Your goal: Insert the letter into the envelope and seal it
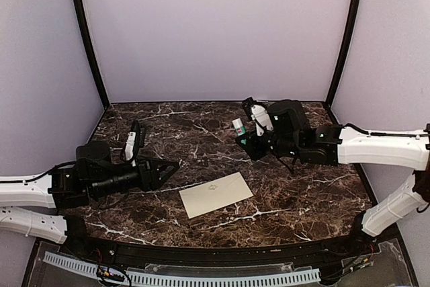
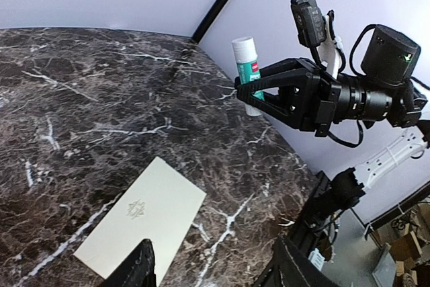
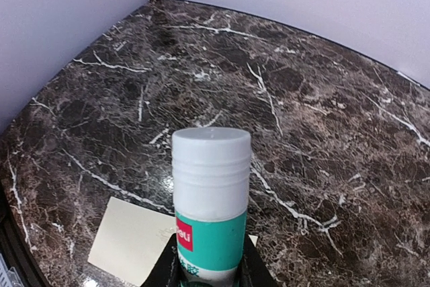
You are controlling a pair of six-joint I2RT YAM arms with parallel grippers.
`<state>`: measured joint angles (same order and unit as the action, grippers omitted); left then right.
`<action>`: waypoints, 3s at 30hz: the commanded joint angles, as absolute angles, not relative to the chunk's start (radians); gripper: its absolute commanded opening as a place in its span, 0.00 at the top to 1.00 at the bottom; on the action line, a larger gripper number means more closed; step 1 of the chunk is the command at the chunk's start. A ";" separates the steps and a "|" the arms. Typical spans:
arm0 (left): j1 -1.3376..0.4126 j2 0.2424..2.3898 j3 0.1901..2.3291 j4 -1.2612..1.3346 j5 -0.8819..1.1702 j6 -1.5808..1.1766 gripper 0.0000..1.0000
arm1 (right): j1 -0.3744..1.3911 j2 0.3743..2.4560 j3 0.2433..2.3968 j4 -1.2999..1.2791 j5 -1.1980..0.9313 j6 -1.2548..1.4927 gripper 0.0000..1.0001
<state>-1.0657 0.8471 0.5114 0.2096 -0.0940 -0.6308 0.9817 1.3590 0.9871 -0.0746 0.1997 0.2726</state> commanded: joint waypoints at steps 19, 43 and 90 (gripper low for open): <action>-1.071 0.822 0.506 -0.028 -0.392 -0.580 0.41 | 0.770 1.824 1.171 -0.480 0.194 0.405 1.00; -1.071 0.887 0.514 -0.003 -0.381 -0.566 0.42 | 0.755 1.873 1.142 -0.458 0.142 0.394 0.71; -1.071 0.856 0.502 0.027 -0.384 -0.545 0.43 | 0.323 1.314 0.232 1.128 0.422 -0.202 0.01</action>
